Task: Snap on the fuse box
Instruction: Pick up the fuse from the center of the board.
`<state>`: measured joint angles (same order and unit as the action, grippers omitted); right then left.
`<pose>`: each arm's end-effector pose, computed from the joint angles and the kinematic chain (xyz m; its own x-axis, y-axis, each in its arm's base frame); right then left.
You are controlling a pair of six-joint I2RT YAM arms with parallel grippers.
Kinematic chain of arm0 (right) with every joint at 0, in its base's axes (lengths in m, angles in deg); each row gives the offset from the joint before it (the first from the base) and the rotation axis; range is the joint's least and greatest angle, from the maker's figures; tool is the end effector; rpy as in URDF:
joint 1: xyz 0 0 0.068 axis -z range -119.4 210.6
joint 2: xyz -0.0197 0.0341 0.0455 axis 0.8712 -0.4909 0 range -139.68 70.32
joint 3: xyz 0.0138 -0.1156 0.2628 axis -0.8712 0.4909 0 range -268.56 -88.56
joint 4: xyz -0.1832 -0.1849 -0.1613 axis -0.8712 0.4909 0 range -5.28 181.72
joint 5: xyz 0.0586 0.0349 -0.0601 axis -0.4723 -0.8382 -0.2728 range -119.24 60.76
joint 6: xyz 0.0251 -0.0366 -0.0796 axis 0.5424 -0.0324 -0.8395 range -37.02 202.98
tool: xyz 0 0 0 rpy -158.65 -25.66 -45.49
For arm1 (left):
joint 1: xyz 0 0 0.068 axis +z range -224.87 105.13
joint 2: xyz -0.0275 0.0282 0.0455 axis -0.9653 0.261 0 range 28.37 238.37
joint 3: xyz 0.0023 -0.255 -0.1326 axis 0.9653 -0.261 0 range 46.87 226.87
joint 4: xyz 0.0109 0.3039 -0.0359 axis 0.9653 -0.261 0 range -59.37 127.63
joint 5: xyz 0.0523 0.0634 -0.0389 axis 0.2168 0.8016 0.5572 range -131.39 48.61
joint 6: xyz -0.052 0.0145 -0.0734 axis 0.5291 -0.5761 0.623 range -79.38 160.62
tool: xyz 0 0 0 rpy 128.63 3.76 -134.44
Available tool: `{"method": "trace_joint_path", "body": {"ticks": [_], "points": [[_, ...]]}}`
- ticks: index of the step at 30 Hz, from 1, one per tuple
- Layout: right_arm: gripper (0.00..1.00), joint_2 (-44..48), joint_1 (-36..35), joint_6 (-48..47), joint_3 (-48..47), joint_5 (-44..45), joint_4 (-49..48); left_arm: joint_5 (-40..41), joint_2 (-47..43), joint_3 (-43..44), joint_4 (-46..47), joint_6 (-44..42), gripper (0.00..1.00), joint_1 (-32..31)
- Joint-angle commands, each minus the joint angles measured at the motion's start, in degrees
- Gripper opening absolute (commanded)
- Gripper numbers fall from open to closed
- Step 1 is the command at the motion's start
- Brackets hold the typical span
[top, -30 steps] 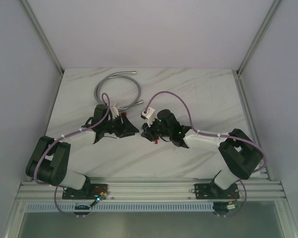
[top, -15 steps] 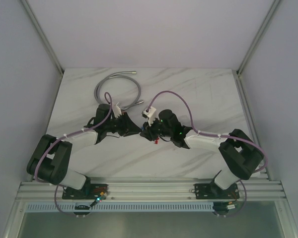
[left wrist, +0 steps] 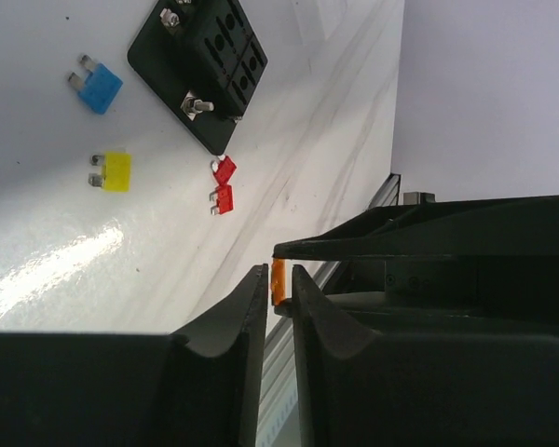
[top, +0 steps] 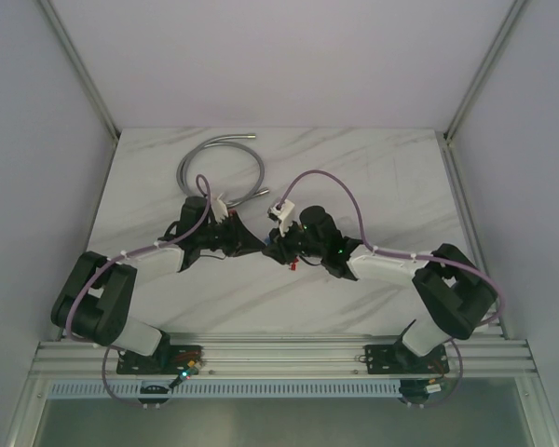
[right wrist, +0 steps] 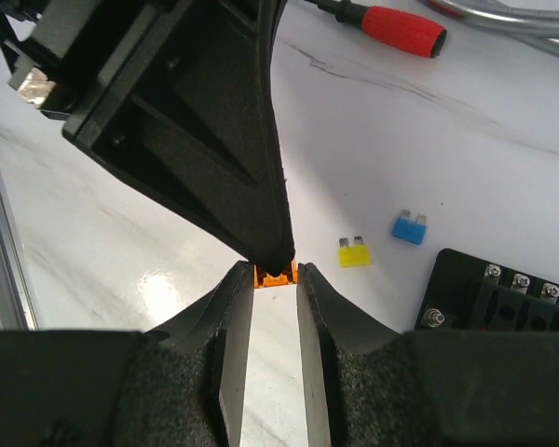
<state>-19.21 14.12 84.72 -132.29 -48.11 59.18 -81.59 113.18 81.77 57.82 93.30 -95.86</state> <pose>0.2607 0.3129 0.1725 -0.2656 -0.2380 -0.9343 -0.8874 0.4390 0.1405 0.3054 -0.1735 0.1387 -0.9145 -0.2997 -0.2719 0.1149 0.4520 -0.8846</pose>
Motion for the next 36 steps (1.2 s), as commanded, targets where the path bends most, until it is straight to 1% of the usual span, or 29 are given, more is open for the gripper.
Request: {"method": "trace_joint_path", "body": {"ticks": [1,5,10,14,15,18,20,22,26,29,32,36], "points": [[0.24,2.85,0.03,0.37,0.48,-0.23,-2.76,-1.37,-0.55,-0.80,2.01,0.71,0.24,-0.36],[0.24,3.60,0.16,0.42,0.74,0.28,-2.85,-1.51,-0.98,-0.71,1.94,0.80,0.19,-0.37],[0.25,4.19,0.25,0.61,0.66,0.42,-2.89,-1.40,-1.71,-0.69,1.97,1.19,0.07,-0.37],[0.26,4.45,0.25,1.08,0.57,0.70,-3.02,-0.46,-3.32,-0.49,2.05,1.84,0.02,-0.36],[0.27,4.60,0.25,1.49,0.57,0.76,-3.07,-0.14,-5.36,-0.44,2.13,2.00,0.01,-0.36],[0.38,5.80,0.40,3.57,0.81,1.29,-3.74,1.47,-7.67,-0.17,2.30,2.69,0.00,-0.29],[0.43,7.62,0.63,6.84,1.26,2.20,-4.77,2.98,-9.20,-0.01,2.75,3.43,0.00,-0.32],[0.47,10.11,1.24,11.40,2.95,2.40,-7.96,4.31,-10.69,-0.49,4.92,5.09,0.00,-0.28],[0.50,15.29,2.21,23.11,8.37,4.34,-17.18,7.19,-13.80,-2.44,11.49,9.79,0.00,-0.34],[0.50,17.58,2.53,32.11,10.97,5.16,-23.63,9.73,-16.76,-3.58,15.60,12.45,0.00,-0.45],[0.49,18.22,2.58,39.04,12.39,5.66,-28.42,12.49,-19.73,-4.37,18.01,14.03,0.00,-0.92],[0.48,18.76,2.62,44.48,13.40,7.07,-33.59,16.00,-23.13,-5.70,21.44,15.90,0.00,-2.02]]}}
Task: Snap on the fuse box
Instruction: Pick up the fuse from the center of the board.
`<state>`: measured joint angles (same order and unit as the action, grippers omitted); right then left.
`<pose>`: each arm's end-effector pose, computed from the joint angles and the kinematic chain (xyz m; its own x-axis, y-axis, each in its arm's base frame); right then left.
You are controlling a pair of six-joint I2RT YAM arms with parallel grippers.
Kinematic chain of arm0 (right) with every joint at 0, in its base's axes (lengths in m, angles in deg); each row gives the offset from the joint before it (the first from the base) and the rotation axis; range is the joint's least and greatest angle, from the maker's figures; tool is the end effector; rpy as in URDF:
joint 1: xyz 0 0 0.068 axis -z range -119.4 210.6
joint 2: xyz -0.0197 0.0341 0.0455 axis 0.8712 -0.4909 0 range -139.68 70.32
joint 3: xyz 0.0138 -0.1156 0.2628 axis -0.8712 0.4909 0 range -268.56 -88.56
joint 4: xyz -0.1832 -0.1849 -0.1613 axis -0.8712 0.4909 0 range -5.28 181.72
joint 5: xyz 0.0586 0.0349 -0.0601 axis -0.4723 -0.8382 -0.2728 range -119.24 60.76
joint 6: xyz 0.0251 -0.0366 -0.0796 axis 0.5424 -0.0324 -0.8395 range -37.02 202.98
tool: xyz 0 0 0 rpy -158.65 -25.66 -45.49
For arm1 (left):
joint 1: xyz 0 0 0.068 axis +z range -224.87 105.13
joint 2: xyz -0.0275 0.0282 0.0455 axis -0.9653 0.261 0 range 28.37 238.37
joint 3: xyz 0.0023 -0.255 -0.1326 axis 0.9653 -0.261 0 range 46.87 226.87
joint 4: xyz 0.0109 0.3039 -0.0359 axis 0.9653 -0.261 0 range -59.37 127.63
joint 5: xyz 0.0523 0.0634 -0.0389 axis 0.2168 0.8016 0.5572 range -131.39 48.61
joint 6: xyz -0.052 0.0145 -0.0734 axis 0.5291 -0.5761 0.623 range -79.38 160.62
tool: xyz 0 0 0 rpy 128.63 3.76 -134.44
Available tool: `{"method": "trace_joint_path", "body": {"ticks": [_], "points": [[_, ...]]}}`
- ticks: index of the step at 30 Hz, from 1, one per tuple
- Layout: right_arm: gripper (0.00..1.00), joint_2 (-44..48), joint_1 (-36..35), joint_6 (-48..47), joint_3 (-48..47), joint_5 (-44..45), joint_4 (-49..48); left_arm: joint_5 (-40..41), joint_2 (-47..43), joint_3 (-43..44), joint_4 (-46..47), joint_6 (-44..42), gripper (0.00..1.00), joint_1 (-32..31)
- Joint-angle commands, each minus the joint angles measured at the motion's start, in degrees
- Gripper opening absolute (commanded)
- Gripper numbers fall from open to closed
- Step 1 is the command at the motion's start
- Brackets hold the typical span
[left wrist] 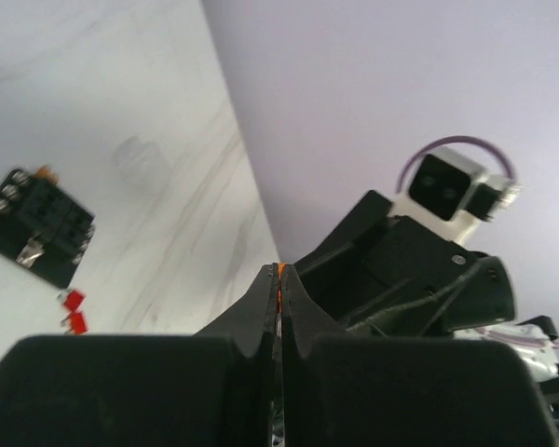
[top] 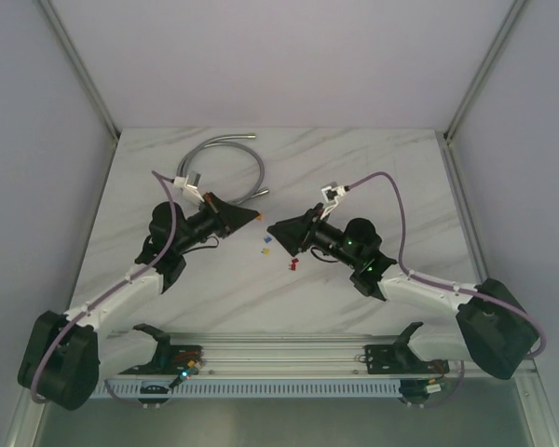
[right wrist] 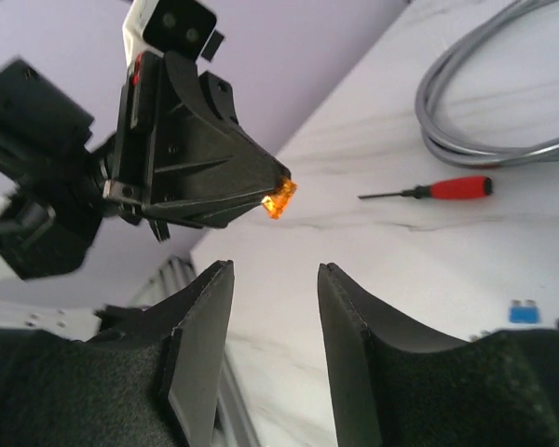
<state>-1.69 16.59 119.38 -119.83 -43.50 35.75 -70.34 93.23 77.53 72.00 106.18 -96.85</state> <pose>0.2348 0.2549 0.2556 -0.4209 0.3931 -0.8175 -0.7442 0.3657 0.5590 0.2842 -0.1573 0.2518 -0.7057 -0.5742 -0.4150 0.3235 0.2599 -0.9098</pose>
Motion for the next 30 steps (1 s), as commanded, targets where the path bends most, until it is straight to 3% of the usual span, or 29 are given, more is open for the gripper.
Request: {"method": "trace_joint_path", "body": {"ticks": [1,10,30], "points": [[0.47,0.96,0.13,11.59,0.94,2.48,-11.36,5.40,-3.81,-1.75,8.30,3.41,0.00,-1.31],[0.40,-4.36,0.09,20.39,0.39,1.13,-24.00,8.62,-4.88,-4.51,17.53,8.88,0.00,-4.92],[0.24,-6.11,0.11,21.30,-0.33,-0.41,-26.89,11.34,-3.63,-4.97,22.90,11.05,0.00,-9.08]]}}
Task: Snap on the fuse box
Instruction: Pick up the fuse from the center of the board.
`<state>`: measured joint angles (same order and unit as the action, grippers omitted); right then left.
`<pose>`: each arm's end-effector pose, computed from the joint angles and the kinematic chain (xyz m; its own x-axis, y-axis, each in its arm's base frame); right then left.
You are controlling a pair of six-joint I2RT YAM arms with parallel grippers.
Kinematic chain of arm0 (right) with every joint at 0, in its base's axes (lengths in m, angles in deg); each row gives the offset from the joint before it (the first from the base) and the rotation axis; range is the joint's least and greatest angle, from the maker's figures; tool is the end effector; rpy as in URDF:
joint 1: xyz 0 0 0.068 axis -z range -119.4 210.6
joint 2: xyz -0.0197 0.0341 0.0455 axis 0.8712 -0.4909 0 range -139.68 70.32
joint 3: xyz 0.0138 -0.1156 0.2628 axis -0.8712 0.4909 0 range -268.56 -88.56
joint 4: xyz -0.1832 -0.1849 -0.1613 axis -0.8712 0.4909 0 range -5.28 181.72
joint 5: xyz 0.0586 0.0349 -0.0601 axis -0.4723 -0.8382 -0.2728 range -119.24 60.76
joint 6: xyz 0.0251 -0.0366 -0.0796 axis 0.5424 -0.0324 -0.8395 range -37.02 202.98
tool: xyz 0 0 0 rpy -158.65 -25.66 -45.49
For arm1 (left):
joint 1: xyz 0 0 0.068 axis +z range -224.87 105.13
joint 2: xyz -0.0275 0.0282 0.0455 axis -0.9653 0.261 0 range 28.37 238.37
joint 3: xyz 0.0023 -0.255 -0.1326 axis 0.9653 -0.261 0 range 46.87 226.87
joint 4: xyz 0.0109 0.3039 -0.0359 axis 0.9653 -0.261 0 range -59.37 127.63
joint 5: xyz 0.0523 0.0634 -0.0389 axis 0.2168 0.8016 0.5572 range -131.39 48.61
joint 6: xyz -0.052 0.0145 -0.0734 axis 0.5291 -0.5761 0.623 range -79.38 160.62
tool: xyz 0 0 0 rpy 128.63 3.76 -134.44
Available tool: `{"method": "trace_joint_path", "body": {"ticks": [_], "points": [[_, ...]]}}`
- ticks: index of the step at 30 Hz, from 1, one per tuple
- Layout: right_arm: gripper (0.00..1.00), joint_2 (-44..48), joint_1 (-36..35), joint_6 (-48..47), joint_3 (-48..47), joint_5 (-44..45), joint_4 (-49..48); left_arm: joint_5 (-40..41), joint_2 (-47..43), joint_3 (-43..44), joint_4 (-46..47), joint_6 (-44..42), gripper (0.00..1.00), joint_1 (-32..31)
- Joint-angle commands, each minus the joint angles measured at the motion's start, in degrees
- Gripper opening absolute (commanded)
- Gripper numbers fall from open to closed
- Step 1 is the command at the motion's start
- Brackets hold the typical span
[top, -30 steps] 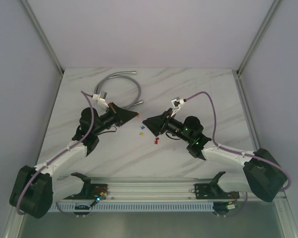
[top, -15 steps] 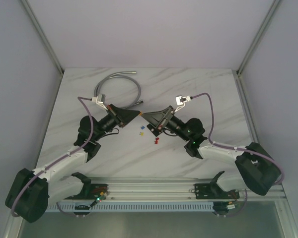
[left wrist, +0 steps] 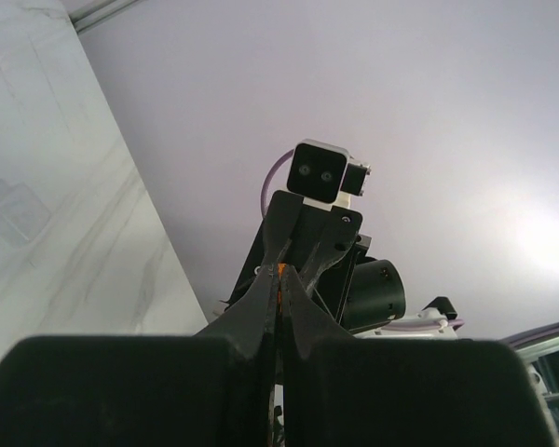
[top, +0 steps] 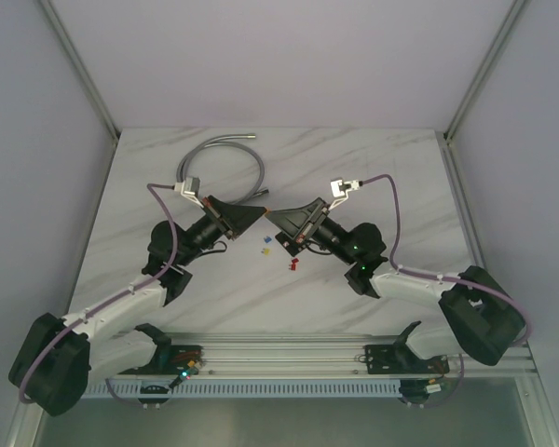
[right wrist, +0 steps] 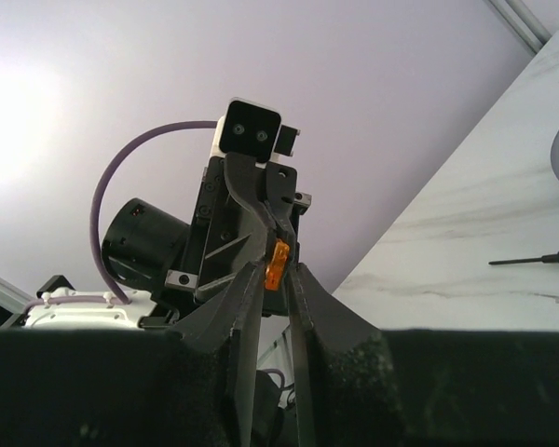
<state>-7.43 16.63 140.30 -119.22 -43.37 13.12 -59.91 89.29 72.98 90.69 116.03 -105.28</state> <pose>0.2331 0.2526 0.2765 -0.5401 0.6131 -0.5765 -0.7011 0.0512 0.7112 0.2477 -0.1754 0.2871 -0.6483 -0.6835 -0.3354 0.4476 0.0143 -0.8941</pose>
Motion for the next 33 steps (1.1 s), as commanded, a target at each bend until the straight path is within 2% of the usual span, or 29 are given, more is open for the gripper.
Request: {"method": "trace_joint_path", "body": {"ticks": [1,5,9,14,17,22,27,33], "points": [[0.23,-0.35,-0.02,0.42,-0.90,-0.55,-4.41,0.85,0.40,-0.34,4.21,1.20,0.00,-0.74],[0.18,-0.25,0.08,0.43,-0.81,-0.57,-4.93,0.79,0.74,-0.42,4.47,1.14,0.00,-1.04],[0.06,-0.41,0.11,0.34,-0.77,-0.61,-4.84,1.16,0.50,-0.79,4.38,1.00,0.00,-1.05],[0.00,-0.48,0.72,-0.05,-0.16,-1.15,-4.06,1.51,0.29,-0.80,2.91,-0.34,0.00,-1.05],[0.00,-0.21,2.13,-1.34,0.13,-3.06,-1.63,2.20,-0.13,-0.54,0.04,-2.63,0.09,-0.78],[0.00,1.90,5.26,-8.41,-1.28,-6.52,11.75,1.88,-1.59,-0.22,-5.75,-6.75,0.20,2.55],[0.00,4.24,7.85,-19.99,-5.14,-6.61,30.42,-1.02,-2.55,0.39,-13.24,-11.16,0.35,7.84],[0.00,2.95,8.82,-37.32,-12.59,-1.33,52.18,-4.31,-0.63,3.30,-25.02,-19.61,0.51,12.31]]}}
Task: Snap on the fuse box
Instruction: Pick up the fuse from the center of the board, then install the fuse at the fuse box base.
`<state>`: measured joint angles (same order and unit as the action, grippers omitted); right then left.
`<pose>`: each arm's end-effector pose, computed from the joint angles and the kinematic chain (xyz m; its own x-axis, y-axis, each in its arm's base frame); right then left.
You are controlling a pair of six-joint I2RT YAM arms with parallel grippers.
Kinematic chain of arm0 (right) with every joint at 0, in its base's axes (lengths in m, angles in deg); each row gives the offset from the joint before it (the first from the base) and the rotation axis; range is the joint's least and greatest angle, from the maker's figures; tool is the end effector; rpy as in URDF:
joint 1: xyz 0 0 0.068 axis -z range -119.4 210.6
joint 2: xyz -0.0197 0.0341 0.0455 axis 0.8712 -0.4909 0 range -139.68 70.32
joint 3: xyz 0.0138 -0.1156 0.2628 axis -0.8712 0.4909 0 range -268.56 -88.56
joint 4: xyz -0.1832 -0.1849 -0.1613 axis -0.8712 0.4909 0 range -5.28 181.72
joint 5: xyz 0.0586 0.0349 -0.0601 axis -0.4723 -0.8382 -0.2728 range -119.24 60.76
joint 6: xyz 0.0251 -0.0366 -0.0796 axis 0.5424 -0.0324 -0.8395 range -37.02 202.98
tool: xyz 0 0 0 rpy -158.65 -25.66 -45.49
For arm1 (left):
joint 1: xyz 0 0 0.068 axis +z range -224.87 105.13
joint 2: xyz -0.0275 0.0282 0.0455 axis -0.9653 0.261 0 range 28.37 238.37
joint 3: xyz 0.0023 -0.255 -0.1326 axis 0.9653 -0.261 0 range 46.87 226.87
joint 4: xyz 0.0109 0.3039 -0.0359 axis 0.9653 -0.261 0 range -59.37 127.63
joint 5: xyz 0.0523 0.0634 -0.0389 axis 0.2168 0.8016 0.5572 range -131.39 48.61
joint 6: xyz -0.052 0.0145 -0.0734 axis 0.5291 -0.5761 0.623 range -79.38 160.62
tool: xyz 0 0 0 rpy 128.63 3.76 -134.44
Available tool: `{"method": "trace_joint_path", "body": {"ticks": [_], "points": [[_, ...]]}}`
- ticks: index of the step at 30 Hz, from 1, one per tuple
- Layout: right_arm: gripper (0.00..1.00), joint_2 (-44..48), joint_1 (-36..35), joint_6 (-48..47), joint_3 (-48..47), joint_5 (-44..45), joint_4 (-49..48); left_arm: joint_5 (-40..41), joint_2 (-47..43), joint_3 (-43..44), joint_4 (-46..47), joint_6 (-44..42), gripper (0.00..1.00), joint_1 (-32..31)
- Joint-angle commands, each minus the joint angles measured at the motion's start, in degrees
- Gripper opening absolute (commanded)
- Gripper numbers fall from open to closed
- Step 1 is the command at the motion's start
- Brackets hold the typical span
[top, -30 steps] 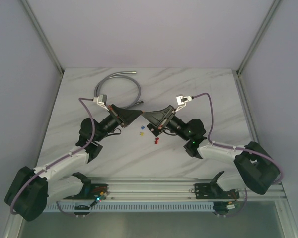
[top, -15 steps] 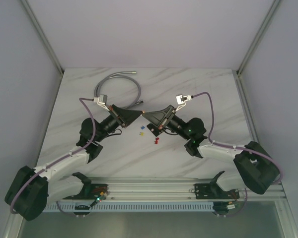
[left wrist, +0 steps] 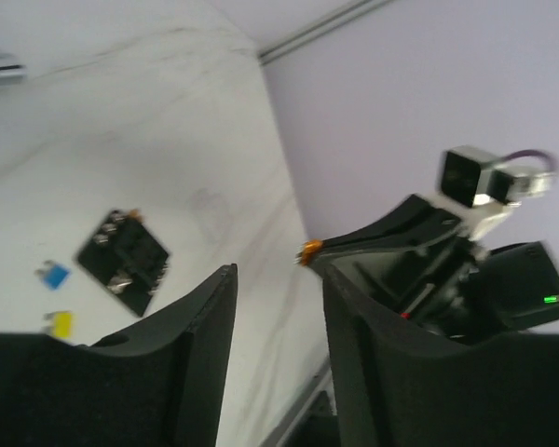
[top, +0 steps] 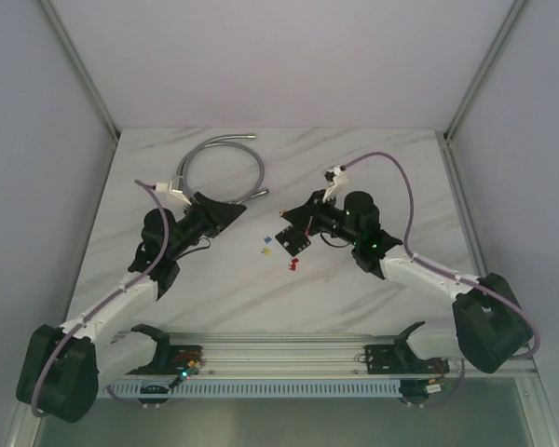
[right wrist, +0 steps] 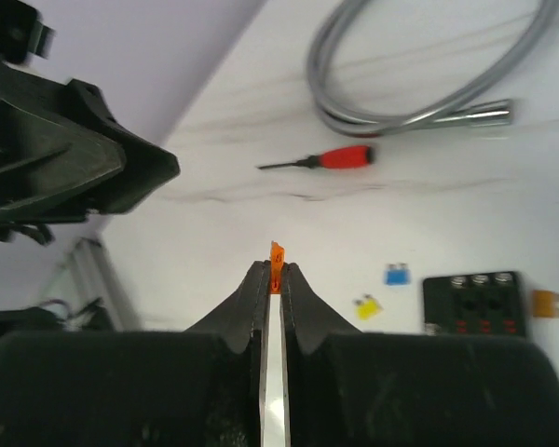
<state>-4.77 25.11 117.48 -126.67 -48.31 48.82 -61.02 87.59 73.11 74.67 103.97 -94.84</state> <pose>0.2849 0.2360 0.2525 -0.4742 0.3194 -0.8205 -0.6627 0.4841 0.5714 0.2778 -0.1301 0.2550 -0.5392 -0.6997 -0.4686 0.3448 0.3242 -0.8809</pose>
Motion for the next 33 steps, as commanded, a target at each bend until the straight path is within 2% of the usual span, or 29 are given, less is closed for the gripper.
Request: {"method": "trace_joint_path", "body": {"ticks": [1,8,20,33], "points": [[0.00,-0.04,0.39,-16.88,-6.15,4.93,20.08,-3.43,1.39,3.69,-10.89,-9.07,0.55,2.27],[0.00,-4.82,0.40,-29.68,-11.95,13.28,30.96,-4.18,7.22,7.64,-18.81,-16.78,0.75,3.81],[0.00,-16.62,0.42,-38.94,-19.36,15.81,34.91,-5.97,17.39,14.01,-25.71,-23.31,1.00,3.83],[0.00,-23.90,0.00,-43.35,-24.40,15.17,36.65,-5.15,23.36,16.08,-29.19,-25.04,1.00,3.82]]}}
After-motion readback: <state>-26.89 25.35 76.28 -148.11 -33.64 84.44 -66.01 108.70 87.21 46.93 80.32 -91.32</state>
